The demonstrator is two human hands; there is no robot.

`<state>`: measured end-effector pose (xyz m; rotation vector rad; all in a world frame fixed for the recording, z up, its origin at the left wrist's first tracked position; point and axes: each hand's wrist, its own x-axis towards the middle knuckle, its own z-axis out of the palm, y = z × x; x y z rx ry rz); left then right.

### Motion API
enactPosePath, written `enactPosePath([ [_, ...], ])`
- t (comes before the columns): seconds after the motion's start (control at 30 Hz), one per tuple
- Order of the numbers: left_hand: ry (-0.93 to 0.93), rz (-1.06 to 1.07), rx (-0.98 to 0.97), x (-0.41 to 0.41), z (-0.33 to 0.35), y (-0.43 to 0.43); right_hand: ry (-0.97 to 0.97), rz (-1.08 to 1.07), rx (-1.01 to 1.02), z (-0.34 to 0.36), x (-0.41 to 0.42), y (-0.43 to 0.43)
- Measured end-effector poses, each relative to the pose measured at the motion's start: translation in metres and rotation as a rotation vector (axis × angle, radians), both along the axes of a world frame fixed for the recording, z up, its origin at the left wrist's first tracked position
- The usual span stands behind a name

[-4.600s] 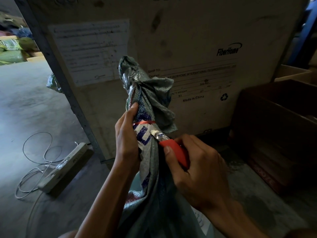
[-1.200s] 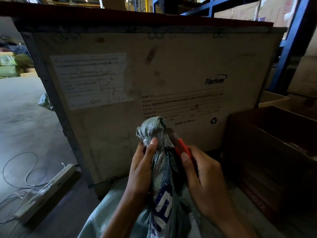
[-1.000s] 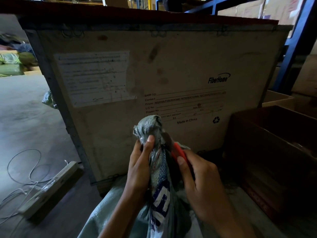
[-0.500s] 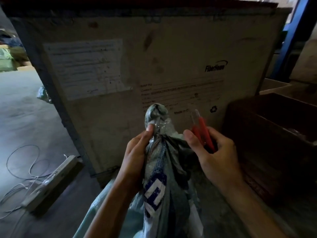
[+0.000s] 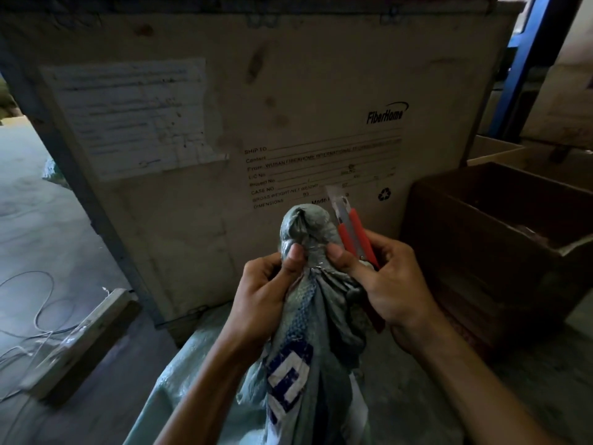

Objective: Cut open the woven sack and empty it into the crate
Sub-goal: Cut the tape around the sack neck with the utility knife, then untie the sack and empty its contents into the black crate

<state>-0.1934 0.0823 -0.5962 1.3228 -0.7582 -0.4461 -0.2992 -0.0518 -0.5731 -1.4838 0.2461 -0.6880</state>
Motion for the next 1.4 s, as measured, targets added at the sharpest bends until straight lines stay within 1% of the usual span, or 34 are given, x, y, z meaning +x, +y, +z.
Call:
enactPosePath([
  [0.07,0.034,-0.027,0.003,0.002,0.0,0.002,-0.007,0.049,0.047,-0.001,0.001,-0.003],
  [0.17,0.141,-0.073,0.024,0.007,0.001,0.004,-0.02,0.181,0.162,-0.001,-0.001,-0.009],
  [0.23,0.153,-0.074,0.074,0.013,0.002,0.007,-0.024,0.246,0.178,-0.001,-0.004,-0.012],
  [0.3,0.209,-0.077,0.082,0.02,0.002,0.007,-0.019,0.217,0.141,0.001,-0.004,-0.013],
  [0.33,0.242,-0.082,0.078,0.02,0.004,0.005,-0.003,0.159,0.099,0.001,-0.004,-0.012],
  [0.4,0.278,-0.077,0.129,0.015,0.006,0.004,0.043,0.017,-0.01,-0.003,-0.002,-0.012],
  [0.43,0.242,-0.044,0.162,0.01,0.006,0.002,0.065,-0.039,-0.056,-0.005,0.0,-0.012],
  [0.47,0.163,-0.01,0.196,0.005,0.006,0.0,0.084,-0.077,-0.087,-0.009,0.001,-0.013],
  [0.53,-0.08,0.084,0.264,-0.002,0.008,0.0,0.109,-0.108,-0.141,-0.013,0.002,-0.016],
  [0.57,-0.155,0.095,0.305,-0.001,0.011,0.002,0.12,-0.132,-0.214,-0.014,0.002,-0.02],
  [0.6,-0.176,0.067,0.349,0.003,0.011,0.005,0.137,-0.185,-0.339,-0.016,0.003,-0.026],
  [0.67,-0.118,-0.063,0.401,0.016,0.012,0.016,0.176,-0.363,-0.608,-0.019,0.004,-0.041],
  [0.7,-0.074,-0.135,0.405,0.021,0.013,0.021,0.185,-0.438,-0.666,-0.021,0.004,-0.047],
  [0.73,-0.026,-0.184,0.395,0.023,0.012,0.026,0.196,-0.469,-0.674,-0.022,0.005,-0.052],
  [0.77,0.0,-0.183,0.386,0.024,0.01,0.028,0.215,-0.475,-0.676,-0.026,0.006,-0.055],
  [0.8,-0.007,-0.128,0.393,0.023,0.005,0.027,0.243,-0.466,-0.685,-0.033,0.011,-0.057],
  [0.83,-0.056,-0.035,0.435,0.022,-0.001,0.024,0.286,-0.456,-0.694,-0.044,0.015,-0.058],
  [0.9,-0.207,0.154,0.578,0.021,-0.016,0.018,0.418,-0.467,-0.687,-0.072,0.025,-0.059],
  [0.97,-0.308,0.273,0.697,0.02,-0.026,0.017,0.615,-0.504,-0.649,-0.11,0.028,-0.065],
  [1.03,-0.356,0.32,0.79,0.024,-0.033,0.02,0.864,-0.478,-0.592,-0.146,0.016,-0.073],
  [1.13,-0.403,0.308,0.894,0.031,-0.043,0.023,1.226,-0.341,-0.678,-0.19,-0.024,-0.078],
  [1.2,-0.358,0.269,0.87,0.032,-0.05,0.022,1.393,-0.288,-0.759,-0.218,-0.056,-0.067],
  [1.27,-0.289,0.212,0.836,0.029,-0.056,0.02,1.482,-0.276,-0.769,-0.247,-0.085,-0.047],
  [1.33,-0.263,0.157,0.842,0.025,-0.063,0.018,1.515,-0.264,-0.665,-0.273,-0.103,-0.028],
  [1.4,-0.277,0.115,0.852,0.02,-0.067,0.015,1.524,-0.252,-0.595,-0.288,-0.114,-0.018],
])
